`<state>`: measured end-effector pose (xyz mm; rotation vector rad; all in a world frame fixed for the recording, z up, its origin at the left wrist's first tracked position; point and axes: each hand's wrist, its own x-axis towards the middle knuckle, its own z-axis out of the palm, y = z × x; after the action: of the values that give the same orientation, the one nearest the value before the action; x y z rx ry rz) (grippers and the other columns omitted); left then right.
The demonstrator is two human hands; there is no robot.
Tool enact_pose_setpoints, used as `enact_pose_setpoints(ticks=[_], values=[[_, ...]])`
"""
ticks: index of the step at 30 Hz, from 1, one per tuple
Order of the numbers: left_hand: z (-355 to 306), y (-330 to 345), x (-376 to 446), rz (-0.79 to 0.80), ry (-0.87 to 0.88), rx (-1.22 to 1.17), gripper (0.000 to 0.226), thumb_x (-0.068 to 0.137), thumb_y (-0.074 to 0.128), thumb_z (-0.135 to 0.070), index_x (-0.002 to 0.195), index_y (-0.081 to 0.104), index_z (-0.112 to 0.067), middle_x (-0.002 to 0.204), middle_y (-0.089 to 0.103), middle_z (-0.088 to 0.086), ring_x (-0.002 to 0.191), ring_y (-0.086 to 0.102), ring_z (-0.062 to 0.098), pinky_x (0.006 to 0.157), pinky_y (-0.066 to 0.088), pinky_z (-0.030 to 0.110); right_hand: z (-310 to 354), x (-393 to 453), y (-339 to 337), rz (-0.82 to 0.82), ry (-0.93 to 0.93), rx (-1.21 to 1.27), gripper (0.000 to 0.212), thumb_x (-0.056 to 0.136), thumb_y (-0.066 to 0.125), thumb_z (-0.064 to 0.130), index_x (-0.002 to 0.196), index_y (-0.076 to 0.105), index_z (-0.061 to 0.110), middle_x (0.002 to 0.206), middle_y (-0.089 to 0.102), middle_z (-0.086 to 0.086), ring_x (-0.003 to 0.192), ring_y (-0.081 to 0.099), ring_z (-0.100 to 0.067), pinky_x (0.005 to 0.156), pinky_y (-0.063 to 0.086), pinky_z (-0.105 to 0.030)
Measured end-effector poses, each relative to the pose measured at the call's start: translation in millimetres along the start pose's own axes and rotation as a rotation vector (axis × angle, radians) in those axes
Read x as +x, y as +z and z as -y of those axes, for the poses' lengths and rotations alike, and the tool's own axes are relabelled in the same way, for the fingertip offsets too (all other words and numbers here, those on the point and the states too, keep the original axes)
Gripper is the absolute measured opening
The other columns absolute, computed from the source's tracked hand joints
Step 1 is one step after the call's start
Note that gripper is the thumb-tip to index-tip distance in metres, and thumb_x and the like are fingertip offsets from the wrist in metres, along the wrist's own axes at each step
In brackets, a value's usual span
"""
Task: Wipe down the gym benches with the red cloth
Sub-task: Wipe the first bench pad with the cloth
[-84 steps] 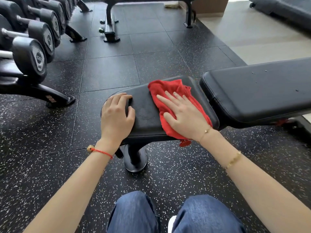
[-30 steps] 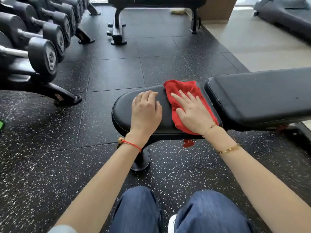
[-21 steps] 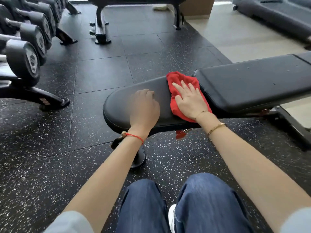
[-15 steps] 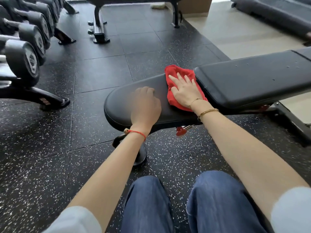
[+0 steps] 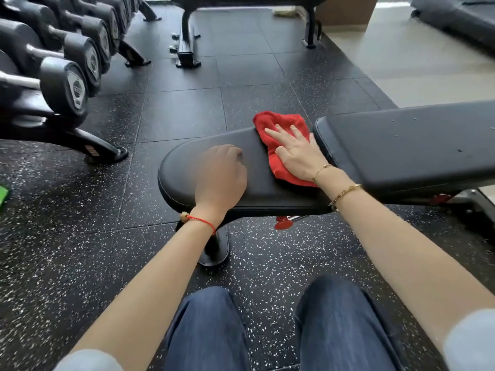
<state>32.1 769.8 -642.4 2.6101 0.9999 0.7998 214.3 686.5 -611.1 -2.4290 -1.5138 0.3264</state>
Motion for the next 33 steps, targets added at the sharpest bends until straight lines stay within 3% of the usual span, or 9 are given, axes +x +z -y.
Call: enact_pose_setpoints(ticks=[3, 10, 18, 27, 33], values=[[-1.6, -0.8, 1.8, -0.003, -0.006, 0.0, 0.029, 0.088, 0.054, -0.019, 0.114, 0.065, -0.017, 0.124, 0.064, -0.002, 0.122, 0.053, 0.022, 0.109, 0.035, 0.04, 7.5, 19.3, 1.0, 0.026, -0.068, -0.045, 0.054, 0.099, 0.03, 0.03, 0.15, 0.019, 0.043, 0.162, 0.008, 0.01, 0.15, 0.003, -0.023, 0.119, -0.005, -0.053], [-5.5, -5.4, 1.4, 0.005, -0.029, -0.019, 0.032, 0.088, 0.057, -0.013, 0.118, 0.067, -0.017, 0.126, 0.065, -0.004, 0.126, 0.053, 0.019, 0.11, 0.036, 0.043, -13.5, -25.2, 7.5, -0.031, -0.317, -0.037, 0.056, 0.097, 0.036, 0.025, 0.15, 0.023, 0.037, 0.16, 0.018, 0.008, 0.149, 0.013, -0.019, 0.122, 0.004, -0.042], [-8.1, -10.3, 1.4, 0.032, -0.019, 0.013, 0.035, 0.088, 0.054, -0.008, 0.12, 0.067, -0.013, 0.128, 0.065, 0.0, 0.126, 0.055, 0.022, 0.109, 0.039, 0.044, -7.8, 28.6, -0.5, -0.052, -0.215, -0.022, 0.052, 0.1, 0.033, 0.023, 0.151, 0.025, 0.027, 0.161, 0.016, 0.0, 0.149, 0.012, -0.023, 0.121, 0.004, -0.043], [-11.3, -8.5, 0.7, 0.049, -0.011, 0.052, 0.038, 0.088, 0.049, -0.008, 0.122, 0.066, -0.011, 0.129, 0.065, 0.005, 0.125, 0.055, 0.026, 0.11, 0.04, 0.046, -29.9, -34.5, 3.2, -0.015, -0.452, -0.032, 0.054, 0.098, 0.034, 0.022, 0.15, 0.026, 0.031, 0.16, 0.021, 0.006, 0.149, 0.013, -0.018, 0.121, 0.006, -0.042], [-9.7, -5.6, 2.1, 0.032, 0.001, 0.042, 0.034, 0.087, 0.052, -0.01, 0.119, 0.066, -0.01, 0.126, 0.065, 0.005, 0.124, 0.056, 0.026, 0.109, 0.041, 0.046, -40.2, 9.3, -6.0, 0.005, -0.32, 0.063, 0.053, 0.099, 0.033, 0.018, 0.151, 0.025, 0.027, 0.161, 0.018, 0.004, 0.15, 0.009, -0.021, 0.121, 0.001, -0.043]])
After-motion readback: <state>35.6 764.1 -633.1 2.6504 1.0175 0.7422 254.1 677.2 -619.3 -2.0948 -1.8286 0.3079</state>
